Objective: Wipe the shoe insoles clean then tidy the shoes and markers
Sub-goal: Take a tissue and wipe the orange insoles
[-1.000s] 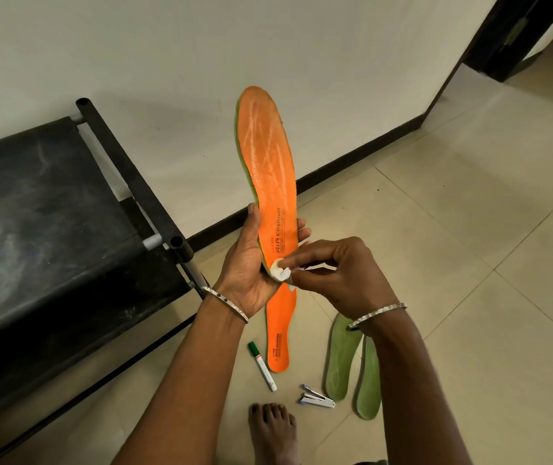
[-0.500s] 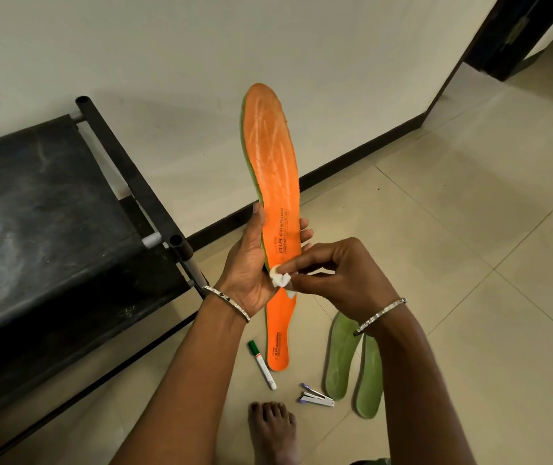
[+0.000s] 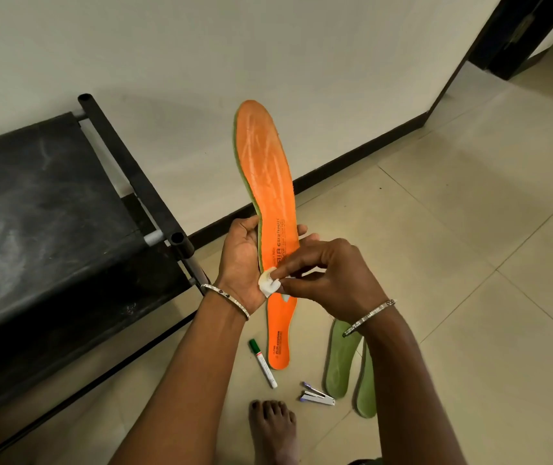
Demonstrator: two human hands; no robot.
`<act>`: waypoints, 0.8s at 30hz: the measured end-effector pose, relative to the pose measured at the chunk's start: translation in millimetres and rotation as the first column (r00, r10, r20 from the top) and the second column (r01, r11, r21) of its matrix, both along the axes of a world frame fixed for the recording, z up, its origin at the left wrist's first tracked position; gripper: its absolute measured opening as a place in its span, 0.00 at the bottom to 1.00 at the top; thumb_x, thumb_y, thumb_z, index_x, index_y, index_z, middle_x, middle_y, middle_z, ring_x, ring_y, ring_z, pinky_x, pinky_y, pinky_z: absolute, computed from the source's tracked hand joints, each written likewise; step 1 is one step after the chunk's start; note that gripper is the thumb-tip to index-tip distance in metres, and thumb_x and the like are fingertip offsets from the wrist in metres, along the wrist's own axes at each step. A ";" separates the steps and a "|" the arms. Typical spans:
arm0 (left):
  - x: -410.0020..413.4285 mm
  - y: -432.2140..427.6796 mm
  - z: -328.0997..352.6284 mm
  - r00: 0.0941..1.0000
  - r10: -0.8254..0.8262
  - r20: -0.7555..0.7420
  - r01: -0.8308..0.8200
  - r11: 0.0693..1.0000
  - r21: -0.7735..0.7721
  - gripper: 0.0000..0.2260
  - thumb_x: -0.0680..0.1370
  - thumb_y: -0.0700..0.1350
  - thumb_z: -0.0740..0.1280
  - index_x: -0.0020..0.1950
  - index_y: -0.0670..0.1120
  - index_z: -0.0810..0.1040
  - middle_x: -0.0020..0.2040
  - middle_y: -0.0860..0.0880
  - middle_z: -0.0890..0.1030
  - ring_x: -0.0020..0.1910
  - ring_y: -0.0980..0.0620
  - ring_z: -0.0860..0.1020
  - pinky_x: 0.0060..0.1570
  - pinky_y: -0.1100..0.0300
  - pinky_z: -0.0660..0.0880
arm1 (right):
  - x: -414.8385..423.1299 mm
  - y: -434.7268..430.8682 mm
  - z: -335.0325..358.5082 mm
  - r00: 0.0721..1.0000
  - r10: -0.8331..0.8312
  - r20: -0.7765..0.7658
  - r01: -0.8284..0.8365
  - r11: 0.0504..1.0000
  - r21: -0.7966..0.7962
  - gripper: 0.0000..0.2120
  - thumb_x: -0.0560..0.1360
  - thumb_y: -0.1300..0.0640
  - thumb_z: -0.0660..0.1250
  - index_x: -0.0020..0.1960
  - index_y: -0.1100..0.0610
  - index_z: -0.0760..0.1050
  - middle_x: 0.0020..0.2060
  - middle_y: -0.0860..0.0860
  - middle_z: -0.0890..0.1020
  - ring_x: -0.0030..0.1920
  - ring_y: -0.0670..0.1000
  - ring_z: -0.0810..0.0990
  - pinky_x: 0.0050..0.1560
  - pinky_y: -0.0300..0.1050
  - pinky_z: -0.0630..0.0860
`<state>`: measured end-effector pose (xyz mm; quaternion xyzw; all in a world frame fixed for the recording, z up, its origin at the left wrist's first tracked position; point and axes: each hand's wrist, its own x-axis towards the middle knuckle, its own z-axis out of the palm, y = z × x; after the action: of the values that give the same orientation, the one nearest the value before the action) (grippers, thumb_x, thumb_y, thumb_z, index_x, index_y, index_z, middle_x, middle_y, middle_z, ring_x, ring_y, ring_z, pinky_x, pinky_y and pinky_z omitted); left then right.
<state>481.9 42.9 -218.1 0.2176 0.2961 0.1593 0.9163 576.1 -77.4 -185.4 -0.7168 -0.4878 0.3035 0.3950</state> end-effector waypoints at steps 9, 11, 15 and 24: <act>7.0 -10.7 -0.7 0.994 -0.037 -0.098 0.049 0.992 0.120 0.33 0.79 0.69 0.50 0.64 0.45 0.79 0.52 0.42 0.84 0.50 0.45 0.84 0.52 0.50 0.81 | -6.2 8.3 -6.3 0.934 -0.284 0.218 0.233 0.944 0.233 0.08 0.66 0.60 0.79 0.44 0.51 0.87 0.39 0.46 0.85 0.40 0.45 0.83 0.44 0.43 0.80; 4.4 -7.7 -0.4 0.991 -0.064 -0.114 0.077 0.991 0.113 0.35 0.78 0.71 0.49 0.59 0.45 0.81 0.51 0.42 0.84 0.49 0.44 0.83 0.54 0.49 0.80 | -0.8 2.4 -1.1 0.987 -0.107 0.122 0.095 0.991 0.100 0.08 0.67 0.60 0.79 0.45 0.51 0.87 0.40 0.45 0.86 0.43 0.44 0.83 0.52 0.41 0.79; 3.3 -4.9 -1.8 0.988 -0.068 -0.141 0.080 0.993 0.082 0.35 0.77 0.71 0.53 0.59 0.43 0.82 0.53 0.41 0.83 0.52 0.43 0.83 0.57 0.46 0.78 | -2.5 1.5 0.2 0.990 -0.088 0.114 0.079 0.993 0.084 0.08 0.68 0.61 0.79 0.45 0.51 0.87 0.41 0.44 0.86 0.43 0.44 0.83 0.52 0.47 0.81; 4.3 -8.0 0.7 0.990 -0.110 -0.090 0.116 0.991 0.068 0.33 0.79 0.69 0.52 0.62 0.43 0.79 0.50 0.42 0.84 0.48 0.45 0.84 0.54 0.50 0.80 | -2.3 1.8 1.0 0.984 -0.145 0.107 0.133 0.984 0.117 0.07 0.68 0.60 0.79 0.44 0.51 0.87 0.39 0.44 0.86 0.42 0.44 0.84 0.47 0.42 0.81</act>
<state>486.2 34.9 -217.4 0.2739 0.3166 0.1083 0.9017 573.8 -75.6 -184.3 -0.7428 -0.4745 0.2060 0.4251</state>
